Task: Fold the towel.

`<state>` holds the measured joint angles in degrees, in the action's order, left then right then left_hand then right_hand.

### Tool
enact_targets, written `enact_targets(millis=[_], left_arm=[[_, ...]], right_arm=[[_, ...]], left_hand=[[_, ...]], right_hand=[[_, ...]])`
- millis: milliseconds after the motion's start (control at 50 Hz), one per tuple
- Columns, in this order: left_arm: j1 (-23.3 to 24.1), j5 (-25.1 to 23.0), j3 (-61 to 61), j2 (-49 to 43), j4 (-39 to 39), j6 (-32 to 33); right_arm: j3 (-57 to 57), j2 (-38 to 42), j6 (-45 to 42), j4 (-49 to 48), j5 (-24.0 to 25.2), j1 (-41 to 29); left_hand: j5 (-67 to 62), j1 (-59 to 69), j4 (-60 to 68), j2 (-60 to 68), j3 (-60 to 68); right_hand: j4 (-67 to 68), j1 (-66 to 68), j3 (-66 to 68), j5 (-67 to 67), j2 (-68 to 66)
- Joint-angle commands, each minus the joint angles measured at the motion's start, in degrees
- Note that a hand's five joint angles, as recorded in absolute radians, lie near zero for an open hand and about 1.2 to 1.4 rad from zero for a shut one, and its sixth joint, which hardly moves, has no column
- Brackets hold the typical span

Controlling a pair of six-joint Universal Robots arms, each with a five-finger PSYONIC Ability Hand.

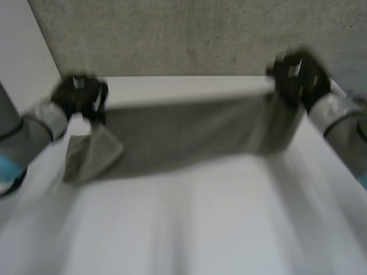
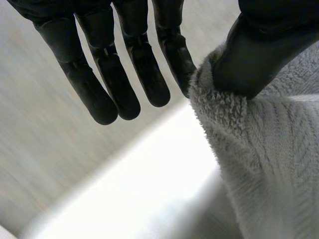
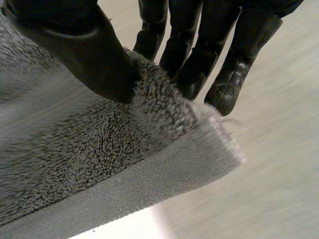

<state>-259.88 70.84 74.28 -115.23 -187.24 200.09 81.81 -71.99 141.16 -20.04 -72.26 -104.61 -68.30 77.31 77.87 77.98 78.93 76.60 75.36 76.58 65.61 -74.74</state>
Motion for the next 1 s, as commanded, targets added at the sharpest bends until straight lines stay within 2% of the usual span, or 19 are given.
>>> enact_targets(millis=[20,40,100,120,140,160,200,220,300,320,360,380,400,420,460,540,580,740,1000], left_arm=[[4.99,3.34,-18.37,0.45,-15.48,-1.1],[5.52,2.9,-19.25,1.41,-19.96,-1.98],[5.35,2.81,-19.96,2.91,-23.43,-3.66],[5.0,2.38,-21.01,3.35,-25.69,-5.74],[5.0,2.29,-21.28,3.18,-25.54,-7.16],[5.0,2.28,-21.28,3.17,-25.54,-7.17],[4.74,1.93,-20.5,1.86,-21.87,-8.49],[4.73,1.93,-20.49,1.86,-21.85,-8.49],[2.29,-0.69,-12.79,1.42,-17.73,-8.14],[2.27,-0.7,-12.76,1.42,-17.72,-8.14],[-0.62,-5.95,-5.24,1.51,-17.98,-8.05],[-0.63,-5.98,-5.2,1.5,-17.98,-8.05],[-1.15,-8.5,-1.54,1.33,-18.24,-7.96],[-1.16,-8.53,-1.51,1.33,-18.25,-7.96],[-1.94,-12.29,5.93,1.07,-19.47,-7.09],[-2.3,-13.36,12.99,0.27,-21.76,-3.13],[-2.47,-13.62,19.12,-1.13,-23.42,3.6],[-5.02,-13.8,29.5,-0.52,-23.17,16.46],[-6.96,-12.92,33.3,1.42,-23.69,17.79]], right_arm=[[-10.59,-3.06,7.19,-26.01,-5.77,-0.42],[-13.14,-3.77,8.86,-24.71,-6.57,-0.24],[-15.63,-3.95,10.54,-21.44,-6.14,-0.07],[-18.68,-3.25,11.76,-16.57,-5.09,0.02],[-21.67,-2.55,12.64,-10.17,-3.26,0.02],[-21.7,-2.54,12.65,-10.11,-3.24,0.02],[-26.68,1.91,12.22,3.19,1.84,0.02],[-26.71,1.94,12.21,3.25,1.86,0.02],[-29.96,6.94,7.58,18.77,6.07,0.11],[-29.96,6.95,7.56,18.81,6.08,0.11],[-28.39,9.05,2.14,25.37,6.43,0.11],[-28.38,9.06,2.11,25.4,6.43,0.11],[-26.2,10.19,-0.5,27.32,6.52,0.11],[-26.18,10.2,-0.53,27.34,6.52,0.11],[-20.06,11.08,-5.17,28.65,6.78,0.2],[-13.08,11.43,-7.39,26.99,6.87,0.28],[-6.0,11.61,-8.44,24.01,6.87,0.37],[6.67,10.21,-9.67,18.64,6.95,0.64],[17.49,-0.77,-8.09,18.02,7.31,1.51]], left_hand=[[-1.7,2.69,2.13,2.02,1.07],[-1.7,2.69,2.13,2.02,1.07],[-1.7,2.69,2.13,2.02,1.07],[-1.7,2.69,2.13,2.02,1.07],[-1.7,2.69,2.13,2.02,1.07],[-1.7,2.69,2.13,2.02,1.07],[-1.7,2.69,2.13,2.02,1.07],[-1.7,2.69,2.13,2.02,1.07],[-1.7,2.69,2.13,2.02,1.07],[-1.7,2.69,2.13,2.02,1.07],[-1.7,2.69,2.13,2.02,1.07],[-1.7,2.69,2.13,2.02,1.07],[-1.7,2.69,2.13,2.02,1.07],[-1.7,2.69,2.13,2.02,1.07],[-1.7,2.69,2.13,2.02,1.07],[-1.7,2.69,2.13,2.02,1.07],[-1.7,2.69,2.13,2.02,1.07],[-1.7,2.69,2.13,2.02,1.07],[-1.7,2.69,2.13,2.02,1.07]], right_hand=[[3.4,4.64,3.42,4.39,-5.26],[3.4,4.64,3.42,4.39,-5.26],[3.4,4.64,3.42,4.39,-5.26],[3.4,4.64,3.42,4.39,-5.26],[3.4,4.64,3.42,4.39,-5.26],[3.4,4.64,3.42,4.39,-5.26],[3.4,4.64,3.42,4.39,-5.26],[3.4,4.64,3.42,4.39,-5.26],[3.4,4.64,3.42,4.39,-5.26],[3.4,4.64,3.42,4.39,-5.26],[3.4,4.64,3.42,4.39,-5.26],[3.4,4.64,3.42,4.39,-5.26],[3.4,4.64,3.42,4.39,-5.26],[3.4,4.64,3.42,4.39,-5.26],[3.4,4.64,3.42,4.39,-5.26],[3.4,4.64,3.42,4.39,-5.26],[3.4,4.64,3.42,4.39,-5.26],[3.4,4.64,3.42,4.39,-5.26],[3.4,4.64,3.42,4.39,-5.26]])
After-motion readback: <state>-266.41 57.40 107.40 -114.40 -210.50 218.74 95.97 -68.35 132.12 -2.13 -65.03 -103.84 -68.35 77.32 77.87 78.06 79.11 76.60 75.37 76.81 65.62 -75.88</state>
